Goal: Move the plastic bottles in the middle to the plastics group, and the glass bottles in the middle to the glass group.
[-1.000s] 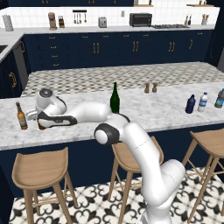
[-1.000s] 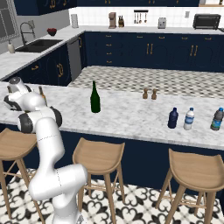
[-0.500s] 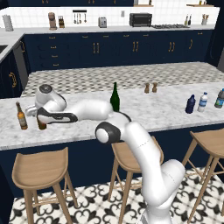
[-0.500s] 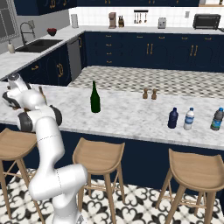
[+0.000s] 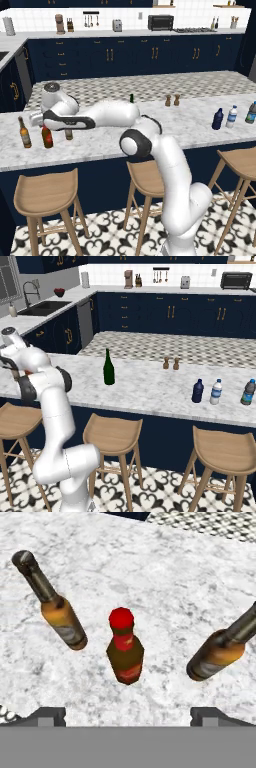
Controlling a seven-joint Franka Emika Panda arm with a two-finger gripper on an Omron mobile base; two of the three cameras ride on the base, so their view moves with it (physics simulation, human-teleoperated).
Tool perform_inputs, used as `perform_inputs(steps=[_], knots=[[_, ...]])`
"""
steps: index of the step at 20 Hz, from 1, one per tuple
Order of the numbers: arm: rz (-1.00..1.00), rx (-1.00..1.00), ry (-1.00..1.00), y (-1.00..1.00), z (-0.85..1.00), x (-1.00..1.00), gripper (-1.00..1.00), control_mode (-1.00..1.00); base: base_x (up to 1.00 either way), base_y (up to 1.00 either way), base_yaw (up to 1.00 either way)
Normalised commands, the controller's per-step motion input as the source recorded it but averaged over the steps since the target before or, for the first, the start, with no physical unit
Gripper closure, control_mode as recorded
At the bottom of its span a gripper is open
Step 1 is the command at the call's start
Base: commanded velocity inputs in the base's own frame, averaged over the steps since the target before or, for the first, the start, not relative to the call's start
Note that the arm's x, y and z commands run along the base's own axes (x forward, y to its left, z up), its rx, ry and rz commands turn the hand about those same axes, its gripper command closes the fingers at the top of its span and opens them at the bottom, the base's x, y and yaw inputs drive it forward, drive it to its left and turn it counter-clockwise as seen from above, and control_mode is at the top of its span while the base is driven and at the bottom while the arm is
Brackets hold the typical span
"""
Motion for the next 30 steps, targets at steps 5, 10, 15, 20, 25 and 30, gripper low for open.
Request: perform_inputs(steps=[5, 10, 15, 20, 25, 30], knots=[[-0.02, 0.06, 0.0, -0.75, 0.14, -0.68, -1.0, -1.0, 0.0, 0.0, 0.0], [-0.04, 0.08, 0.0, -0.92, 0.09, -0.58, -1.0, -1.0, 0.0, 0.0, 0.0], [-0.03, 0.01, 0.0, -0.99, 0.15, -0.46, -1.0, -1.0, 0.0, 0.0, 0.0], [-0.03, 0.0, 0.03, -0.98, 0.49, -0.26, -1.0, -1.0, 0.0, 0.0, 0.0], [-0.04, 0.0, 0.07, -1.0, 0.7, -0.1, -1.0, -1.0, 0.0, 0.0, 0.0], [-0.04, -0.04, 0.03, -1.0, 0.49, -0.01, -1.0, -1.0, 0.0, 0.0, 0.0]])
